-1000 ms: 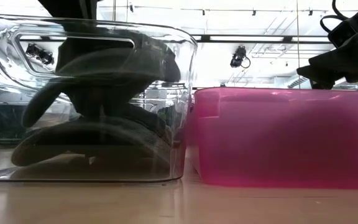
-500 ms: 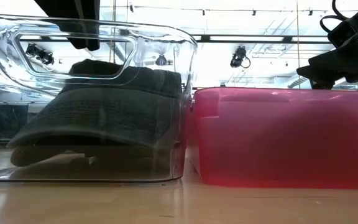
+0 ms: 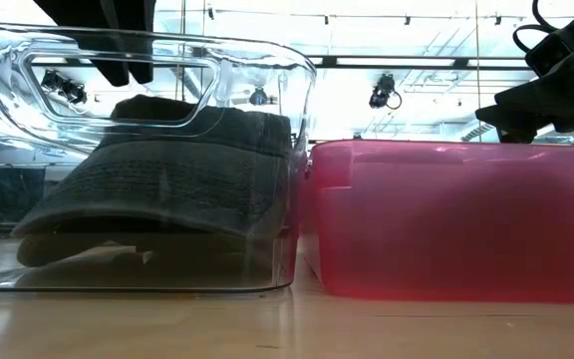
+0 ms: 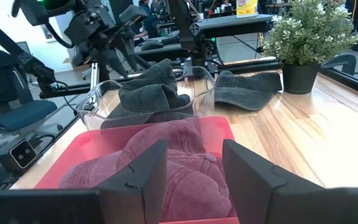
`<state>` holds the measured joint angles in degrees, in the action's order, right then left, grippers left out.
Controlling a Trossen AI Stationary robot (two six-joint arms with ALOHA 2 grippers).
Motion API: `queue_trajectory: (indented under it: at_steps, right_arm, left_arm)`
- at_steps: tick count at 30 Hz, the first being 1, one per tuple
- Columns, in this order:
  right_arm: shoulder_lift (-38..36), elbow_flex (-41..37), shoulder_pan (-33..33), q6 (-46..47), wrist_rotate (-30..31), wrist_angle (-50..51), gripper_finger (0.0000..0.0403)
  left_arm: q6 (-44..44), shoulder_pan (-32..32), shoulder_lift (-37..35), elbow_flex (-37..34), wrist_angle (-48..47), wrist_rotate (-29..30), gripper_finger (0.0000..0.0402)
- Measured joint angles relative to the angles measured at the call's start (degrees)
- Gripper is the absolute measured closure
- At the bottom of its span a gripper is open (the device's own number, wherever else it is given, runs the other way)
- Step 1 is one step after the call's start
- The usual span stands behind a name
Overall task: Pick & Place hat
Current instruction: Put the black cap into the transparent bin
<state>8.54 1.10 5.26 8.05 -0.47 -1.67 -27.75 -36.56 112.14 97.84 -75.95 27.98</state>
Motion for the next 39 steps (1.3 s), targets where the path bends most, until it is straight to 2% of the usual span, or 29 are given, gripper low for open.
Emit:
queue_trajectory:
  at_steps: [6,10,13,18,25,30,39]
  right_arm:
    - [0.0,0.0,0.0,0.0,0.0,0.0,0.0243]
    - [0.0,0.0,0.0,0.0,0.0,0.0,0.0243]
    - [0.0,0.0,0.0,0.0,0.0,0.0,0.0243]
    - [0.0,0.0,0.0,0.0,0.0,0.0,0.0243]
    - [0.0,0.0,0.0,0.0,0.0,0.0,0.0243]
    - [0.0,0.0,0.0,0.0,0.0,0.0,0.0243]
    - [0.0,0.0,0.0,0.0,0.0,0.0,0.0243]
  left_arm:
    - [-3.7,0.0,0.0,0.0,-5.4,5.1,0.0283]
    - [-9.0,0.0,0.0,0.0,-9.9,8.0,0.0291]
    - [-14.0,0.0,0.0,0.0,-14.1,12.4,0.0296]
    - [-15.8,-0.5,-1.7,0.2,-14.0,18.4,0.0303]
    - [-19.5,-1.7,-4.7,0.1,-14.1,21.1,0.0313]
    - [-20.5,-2.9,-5.1,0.1,-14.1,26.9,0.0314]
    - [-19.3,-3.6,-5.1,0.0,-14.1,29.6,0.0314]
